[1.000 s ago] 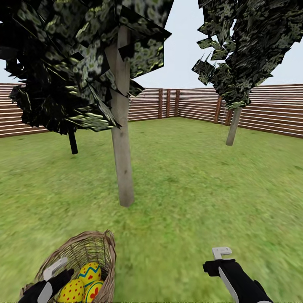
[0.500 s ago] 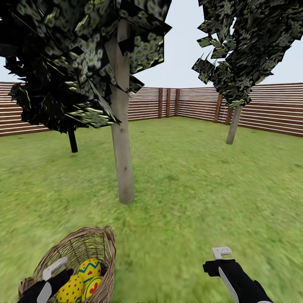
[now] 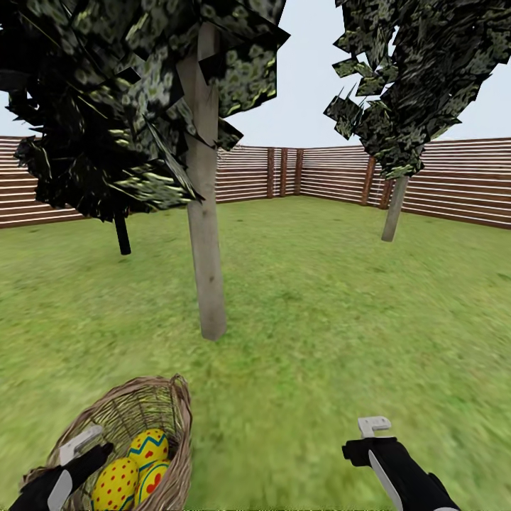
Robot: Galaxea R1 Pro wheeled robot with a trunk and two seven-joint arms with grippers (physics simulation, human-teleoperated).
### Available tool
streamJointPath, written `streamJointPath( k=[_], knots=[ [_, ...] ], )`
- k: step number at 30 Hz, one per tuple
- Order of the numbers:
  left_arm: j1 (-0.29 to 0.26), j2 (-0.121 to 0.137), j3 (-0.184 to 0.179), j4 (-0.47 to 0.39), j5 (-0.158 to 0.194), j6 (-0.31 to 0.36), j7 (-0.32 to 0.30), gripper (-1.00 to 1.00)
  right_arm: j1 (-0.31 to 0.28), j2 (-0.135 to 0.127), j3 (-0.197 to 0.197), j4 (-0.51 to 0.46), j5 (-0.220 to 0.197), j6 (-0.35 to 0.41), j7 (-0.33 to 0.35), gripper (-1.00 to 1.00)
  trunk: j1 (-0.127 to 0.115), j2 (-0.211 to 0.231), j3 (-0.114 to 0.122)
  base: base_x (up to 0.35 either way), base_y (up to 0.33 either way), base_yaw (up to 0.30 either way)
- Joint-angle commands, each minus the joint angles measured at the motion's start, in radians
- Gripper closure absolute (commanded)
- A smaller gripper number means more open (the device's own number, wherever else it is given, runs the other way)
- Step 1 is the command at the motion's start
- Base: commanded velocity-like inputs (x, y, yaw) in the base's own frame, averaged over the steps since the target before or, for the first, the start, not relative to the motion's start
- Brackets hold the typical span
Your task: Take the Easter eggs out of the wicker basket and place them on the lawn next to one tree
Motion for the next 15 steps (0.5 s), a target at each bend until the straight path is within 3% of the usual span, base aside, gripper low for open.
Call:
streamJointPath(
  k=[1, 15],
  knots=[
    [-0.001, -0.001, 0.008, -0.002, -0.004, 0.007, -0.007, -1.0, 0.0, -0.001, 0.006, -0.002, -0.002, 0.005, -0.003, -1.0, 0.004, -0.008, -0.004, 0.0, 0.0, 0.0],
    [-0.001, -0.003, 0.008, -0.001, -0.004, 0.007, -0.007, -1.0, -0.001, -0.001, 0.006, -0.001, -0.002, 0.006, -0.003, -1.0, 0.051, -0.092, -0.05, 0.0, 0.0, 0.0]
  ],
)
